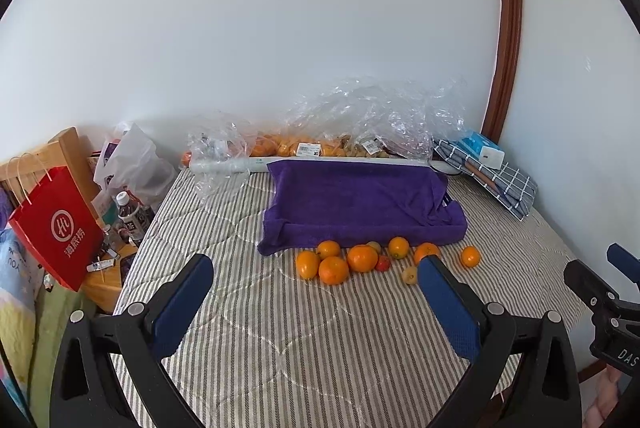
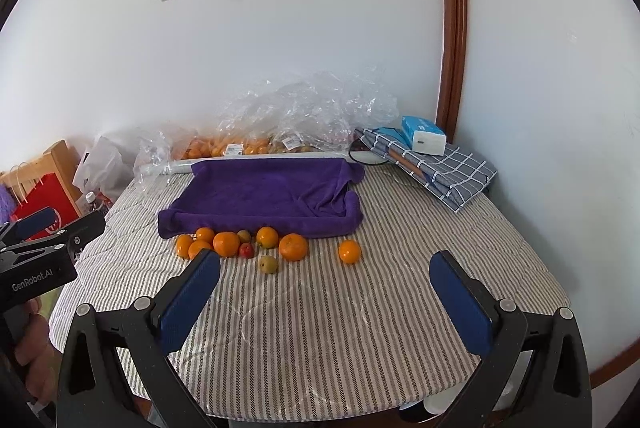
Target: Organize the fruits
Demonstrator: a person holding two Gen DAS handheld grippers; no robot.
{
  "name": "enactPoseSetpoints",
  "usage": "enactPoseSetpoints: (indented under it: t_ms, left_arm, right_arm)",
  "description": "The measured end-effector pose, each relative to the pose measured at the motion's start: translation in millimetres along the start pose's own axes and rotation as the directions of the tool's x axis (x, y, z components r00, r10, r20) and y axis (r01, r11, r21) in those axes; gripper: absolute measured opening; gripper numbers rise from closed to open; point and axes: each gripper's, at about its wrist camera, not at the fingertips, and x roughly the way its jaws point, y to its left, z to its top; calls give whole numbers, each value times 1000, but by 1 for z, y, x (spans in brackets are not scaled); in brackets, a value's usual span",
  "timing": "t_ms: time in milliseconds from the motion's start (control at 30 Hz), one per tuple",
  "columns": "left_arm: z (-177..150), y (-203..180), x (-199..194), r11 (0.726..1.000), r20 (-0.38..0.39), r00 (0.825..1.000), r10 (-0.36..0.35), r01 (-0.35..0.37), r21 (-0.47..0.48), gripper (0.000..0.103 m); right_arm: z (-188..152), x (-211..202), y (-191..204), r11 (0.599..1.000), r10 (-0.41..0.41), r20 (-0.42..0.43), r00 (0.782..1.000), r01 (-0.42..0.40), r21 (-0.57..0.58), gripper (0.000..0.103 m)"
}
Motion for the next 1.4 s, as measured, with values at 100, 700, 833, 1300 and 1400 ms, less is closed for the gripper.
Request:
enactPoseSetpoints:
  t_ms: [100, 700, 833, 1300, 1400]
  left_arm:
    - [0, 2, 0, 1000, 0, 1000, -1, 1, -5, 103]
    - [-2, 5, -1, 1000, 5, 1000, -6, 6, -11, 103]
    - [-2, 5, -1, 1000, 6, 1000, -4, 4, -12, 103]
    - [1, 10, 0, 1000, 12, 1000, -5, 5, -14, 103]
    - [1, 11, 0, 1000, 12, 1000, -7, 7, -18, 103]
  right_arm:
    - [0, 0, 1, 1000, 2, 0, 1000, -2, 1, 103]
    - [-2, -2, -1, 1000, 15, 4, 1000, -15, 5, 103]
    - [-2, -3, 0, 1000, 18, 4, 1000, -18, 9, 103]
    - [-1, -5, 1, 1000, 3, 14, 1000, -3, 5, 103]
    - [0, -4, 1, 1000, 3, 15, 1000, -3, 5, 103]
